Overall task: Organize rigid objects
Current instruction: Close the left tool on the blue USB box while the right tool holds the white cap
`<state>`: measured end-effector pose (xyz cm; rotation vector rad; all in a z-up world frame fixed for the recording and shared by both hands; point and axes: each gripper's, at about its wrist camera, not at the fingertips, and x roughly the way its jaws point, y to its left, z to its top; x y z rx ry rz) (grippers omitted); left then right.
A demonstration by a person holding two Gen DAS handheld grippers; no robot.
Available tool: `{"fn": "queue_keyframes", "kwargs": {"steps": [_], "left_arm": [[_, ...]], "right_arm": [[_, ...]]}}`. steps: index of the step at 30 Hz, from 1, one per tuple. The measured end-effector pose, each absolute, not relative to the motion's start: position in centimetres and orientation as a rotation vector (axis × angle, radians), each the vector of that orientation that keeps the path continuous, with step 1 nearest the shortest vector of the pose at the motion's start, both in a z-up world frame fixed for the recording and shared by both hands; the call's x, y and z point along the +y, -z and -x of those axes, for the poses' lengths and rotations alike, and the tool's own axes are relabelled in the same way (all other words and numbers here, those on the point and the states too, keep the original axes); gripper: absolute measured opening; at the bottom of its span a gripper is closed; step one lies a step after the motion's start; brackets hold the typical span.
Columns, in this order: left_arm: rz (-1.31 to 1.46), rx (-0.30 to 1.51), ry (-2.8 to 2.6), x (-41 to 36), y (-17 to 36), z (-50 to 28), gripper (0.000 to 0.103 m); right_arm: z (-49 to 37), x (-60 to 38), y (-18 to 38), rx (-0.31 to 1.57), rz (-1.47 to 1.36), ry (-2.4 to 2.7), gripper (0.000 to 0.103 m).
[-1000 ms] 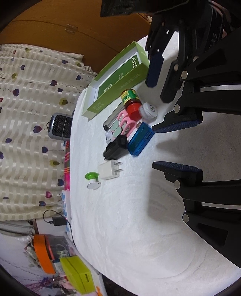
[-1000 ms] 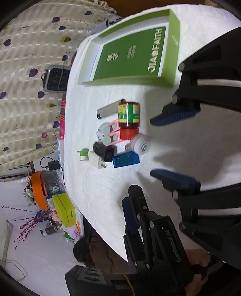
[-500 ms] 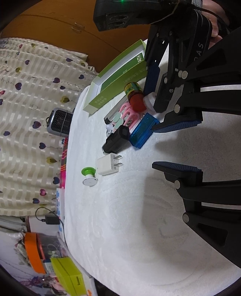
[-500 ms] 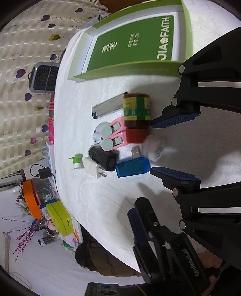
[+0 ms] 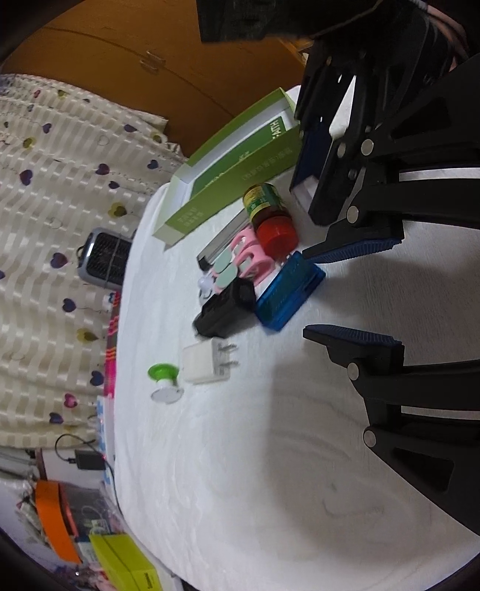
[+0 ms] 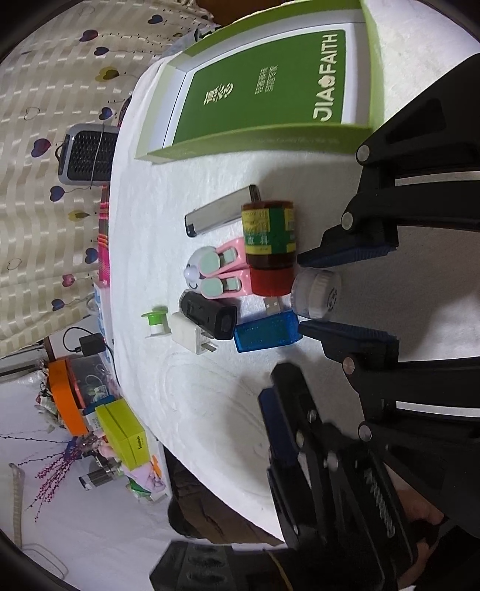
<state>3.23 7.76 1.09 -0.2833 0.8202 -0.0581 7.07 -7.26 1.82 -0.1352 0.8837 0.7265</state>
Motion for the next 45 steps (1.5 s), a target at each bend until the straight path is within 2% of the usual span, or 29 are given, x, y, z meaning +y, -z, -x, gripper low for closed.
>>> {"fn": "queue_keyframes", "kwargs": {"steps": [8,26,34,36,38,45], "left_arm": [[0.261,0.835,0.054,6.6,-0.9,-4.3,0.041],[0.229,0.820,-0.068,9.3,-1.8,-3.5,0.041],[0.244,0.846,-0.074,8.7,-1.2,-6.1,0.041],[0.250,0.854,-0.093,9.0,-1.0,-6.5,0.035],[0.256,0.862,-0.105,9.4,-0.7,-6.6,0.025],[0.261,0.856,-0.101,9.8,-0.6,-6.1,0.022]], "right_arm": [[-6.8,-8.5,-2.6,0.867,0.110,-0.732,0.031],[-6.3,-9.5,-3.4,0.825,0.092,-0.747,0.031],[-6.1,-9.5,-3.7,0.813,0.091,-0.750,0.031],[-6.0,-9.5,-3.7,0.809,0.092,-0.750,0.031],[-6.1,-9.5,-3.8,0.807,0.091,-0.749,0.031],[-6.0,-9.6,-4.0,0.800,0.090,-0.750,0.031]]}}
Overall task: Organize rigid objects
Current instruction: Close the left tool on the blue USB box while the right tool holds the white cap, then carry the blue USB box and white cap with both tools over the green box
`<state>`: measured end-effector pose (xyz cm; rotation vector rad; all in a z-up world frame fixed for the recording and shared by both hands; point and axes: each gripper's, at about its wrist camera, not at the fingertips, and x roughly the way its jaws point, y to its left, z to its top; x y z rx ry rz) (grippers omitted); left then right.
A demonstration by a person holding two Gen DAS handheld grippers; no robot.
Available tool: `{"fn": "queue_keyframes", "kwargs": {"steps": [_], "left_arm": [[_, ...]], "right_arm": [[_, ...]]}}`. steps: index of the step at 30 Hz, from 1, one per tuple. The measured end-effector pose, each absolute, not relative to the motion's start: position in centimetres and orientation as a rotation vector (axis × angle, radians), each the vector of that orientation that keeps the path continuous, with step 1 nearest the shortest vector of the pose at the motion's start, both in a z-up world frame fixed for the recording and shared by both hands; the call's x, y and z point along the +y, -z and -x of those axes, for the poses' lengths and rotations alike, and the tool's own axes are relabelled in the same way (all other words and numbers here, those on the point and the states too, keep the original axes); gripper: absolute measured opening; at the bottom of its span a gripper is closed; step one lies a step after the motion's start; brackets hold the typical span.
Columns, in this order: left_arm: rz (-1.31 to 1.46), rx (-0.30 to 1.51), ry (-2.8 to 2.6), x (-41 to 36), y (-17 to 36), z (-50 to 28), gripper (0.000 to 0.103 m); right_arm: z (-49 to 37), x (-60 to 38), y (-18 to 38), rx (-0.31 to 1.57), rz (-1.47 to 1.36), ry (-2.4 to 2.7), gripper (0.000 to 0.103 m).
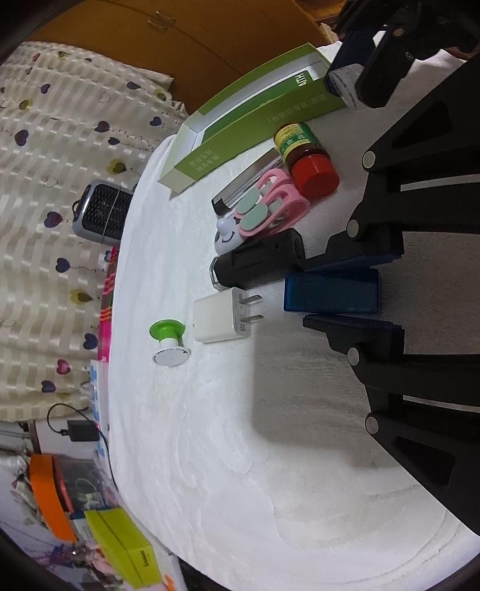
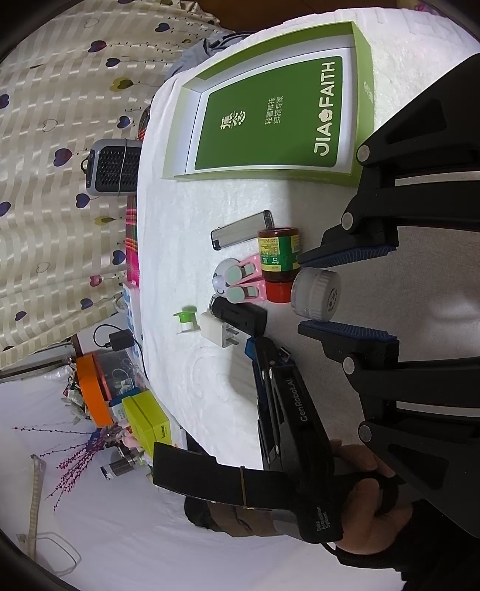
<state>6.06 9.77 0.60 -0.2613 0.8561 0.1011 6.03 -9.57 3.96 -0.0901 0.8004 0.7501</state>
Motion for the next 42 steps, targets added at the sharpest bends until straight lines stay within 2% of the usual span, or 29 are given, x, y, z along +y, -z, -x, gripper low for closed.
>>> {"fn": "queue_keyframes", "kwargs": {"steps": [22,42], "left_arm": [[0.217,0.767,0.045,5.5,-4.3,-2.5,0.022],[0.167,0.746,0.169,0.7,-5.7,-4.8,0.022]], "right_arm": [[-5.3,-11.4,-5.3,0.740,0.071,-0.722,0.031],[-7.2,-15.7,-5.7,0.710,0.013,-0.644,0.031]]}}
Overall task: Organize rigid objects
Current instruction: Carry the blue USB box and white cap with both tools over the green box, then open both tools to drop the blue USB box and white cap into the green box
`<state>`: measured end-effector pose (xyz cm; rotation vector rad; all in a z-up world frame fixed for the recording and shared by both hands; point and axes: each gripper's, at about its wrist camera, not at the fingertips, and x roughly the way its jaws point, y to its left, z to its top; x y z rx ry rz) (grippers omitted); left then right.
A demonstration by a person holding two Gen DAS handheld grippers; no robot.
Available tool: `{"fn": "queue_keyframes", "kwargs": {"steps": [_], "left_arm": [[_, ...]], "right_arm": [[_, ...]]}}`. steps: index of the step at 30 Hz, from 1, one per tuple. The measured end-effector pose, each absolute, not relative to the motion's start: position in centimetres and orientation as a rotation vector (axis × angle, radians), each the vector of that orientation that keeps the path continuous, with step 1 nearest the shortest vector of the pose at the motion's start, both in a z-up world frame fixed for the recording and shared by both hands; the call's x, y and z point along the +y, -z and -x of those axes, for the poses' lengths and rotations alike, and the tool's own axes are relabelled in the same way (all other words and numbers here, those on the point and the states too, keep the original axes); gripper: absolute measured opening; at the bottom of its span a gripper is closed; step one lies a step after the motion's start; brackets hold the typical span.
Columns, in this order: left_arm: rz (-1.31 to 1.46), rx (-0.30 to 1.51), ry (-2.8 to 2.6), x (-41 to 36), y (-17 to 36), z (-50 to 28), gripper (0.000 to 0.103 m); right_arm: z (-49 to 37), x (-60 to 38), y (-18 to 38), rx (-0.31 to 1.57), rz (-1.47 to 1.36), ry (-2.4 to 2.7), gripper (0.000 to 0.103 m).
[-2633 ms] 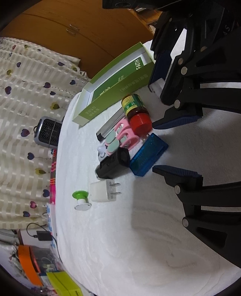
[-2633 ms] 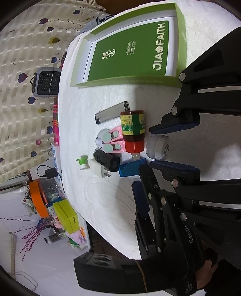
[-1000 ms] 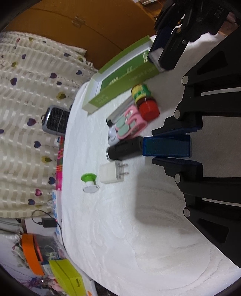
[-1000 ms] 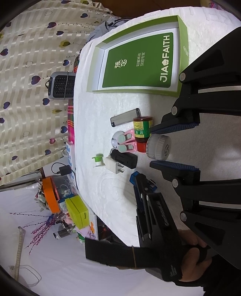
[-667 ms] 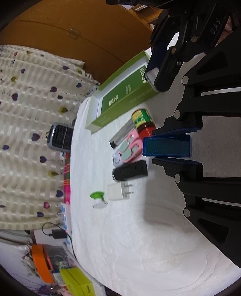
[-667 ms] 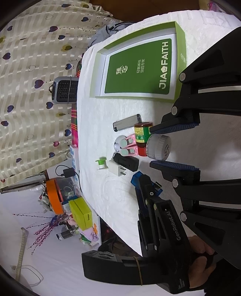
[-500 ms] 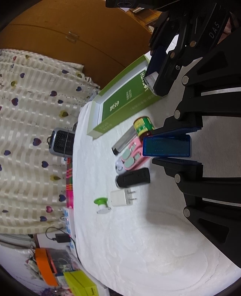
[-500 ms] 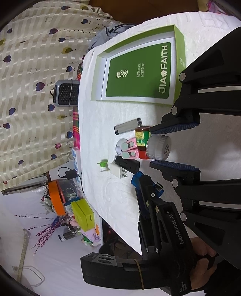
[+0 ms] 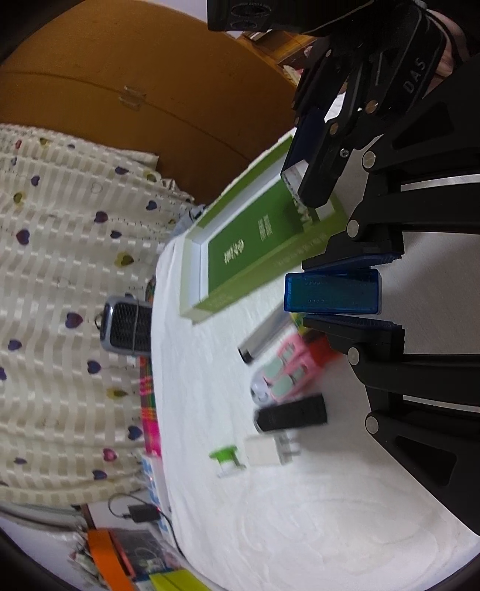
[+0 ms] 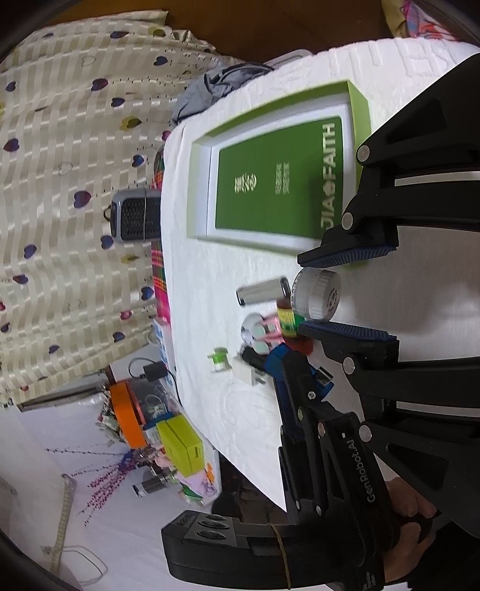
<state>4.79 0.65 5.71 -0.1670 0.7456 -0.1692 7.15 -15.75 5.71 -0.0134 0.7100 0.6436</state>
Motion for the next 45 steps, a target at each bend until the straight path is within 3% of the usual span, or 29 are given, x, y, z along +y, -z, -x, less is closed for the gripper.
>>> {"fn": "queue_keyframes", "kwargs": {"steps": [19,40,45], "left_arm": [[0.127,0.753,0.318,-5.3,-5.7,-9.5,0.022],[0.156,0.798,0.365,-6.3,-3.3,-12.5,0.022],[0.163,0.787,0.361,-6.0,-3.6,-12.0,0.022]], "right_arm": [[-11.1,-21.3,-4.7,0.725,-0.044,-0.514,0.031],[-14.4,-21.9,-1.8,0.827,0.002,-0.465,0.032],[-13.8,-21.8,-2.3,0.807,0.012,-0.466,0.043]]}}
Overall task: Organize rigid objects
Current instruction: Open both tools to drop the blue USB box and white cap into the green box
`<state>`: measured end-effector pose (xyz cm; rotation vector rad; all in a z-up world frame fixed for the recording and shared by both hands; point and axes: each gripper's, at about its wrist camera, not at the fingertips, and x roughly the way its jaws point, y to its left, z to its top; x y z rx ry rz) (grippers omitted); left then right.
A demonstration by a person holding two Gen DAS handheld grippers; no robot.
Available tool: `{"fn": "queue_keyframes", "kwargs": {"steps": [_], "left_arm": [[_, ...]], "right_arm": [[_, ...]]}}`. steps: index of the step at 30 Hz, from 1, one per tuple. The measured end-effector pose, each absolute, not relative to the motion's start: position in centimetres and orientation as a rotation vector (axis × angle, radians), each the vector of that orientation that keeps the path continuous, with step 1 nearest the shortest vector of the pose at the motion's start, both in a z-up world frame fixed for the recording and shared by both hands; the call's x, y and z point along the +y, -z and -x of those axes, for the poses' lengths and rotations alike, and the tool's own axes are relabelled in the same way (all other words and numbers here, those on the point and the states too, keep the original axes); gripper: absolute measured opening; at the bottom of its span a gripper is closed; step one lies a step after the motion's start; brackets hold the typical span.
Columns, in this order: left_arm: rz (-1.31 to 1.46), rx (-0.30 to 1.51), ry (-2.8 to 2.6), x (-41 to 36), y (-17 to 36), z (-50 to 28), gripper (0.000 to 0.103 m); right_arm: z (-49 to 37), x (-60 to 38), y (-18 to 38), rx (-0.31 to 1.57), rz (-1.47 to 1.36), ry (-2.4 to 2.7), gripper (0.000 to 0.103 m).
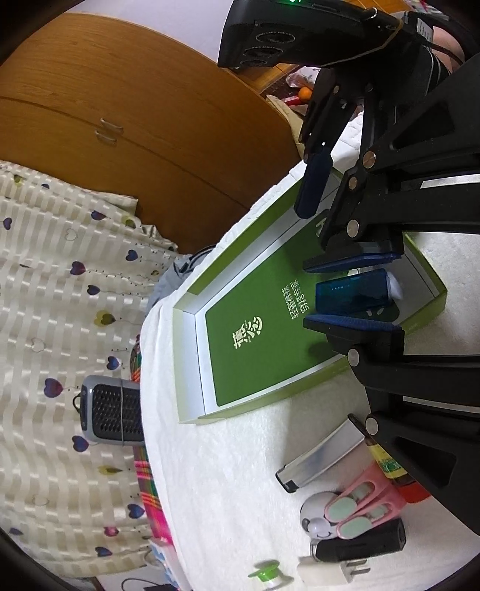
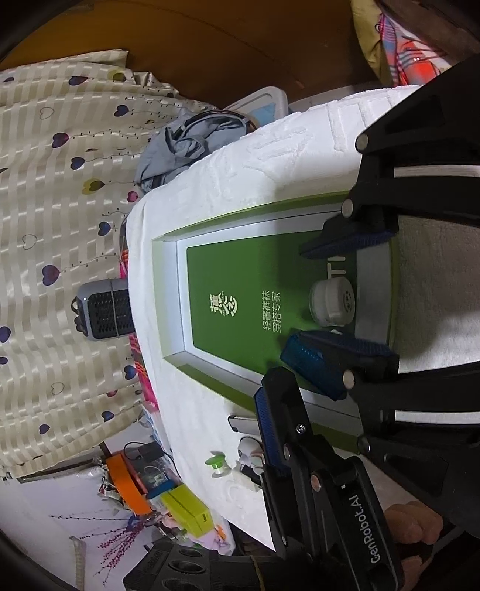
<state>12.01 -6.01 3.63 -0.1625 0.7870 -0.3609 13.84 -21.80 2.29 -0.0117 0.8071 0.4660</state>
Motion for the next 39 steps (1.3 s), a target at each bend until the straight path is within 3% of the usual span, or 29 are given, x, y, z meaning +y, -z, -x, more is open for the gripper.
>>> {"fn": "queue_keyframes", "kwargs": {"steps": [39], "left_arm": [[0.189,0.754,0.221,0.4,-3.9,-4.7,0.022]], "right_arm": [[-7.7,-15.3,-4.3,0.768,0.101,-0.582,0.044]]}}
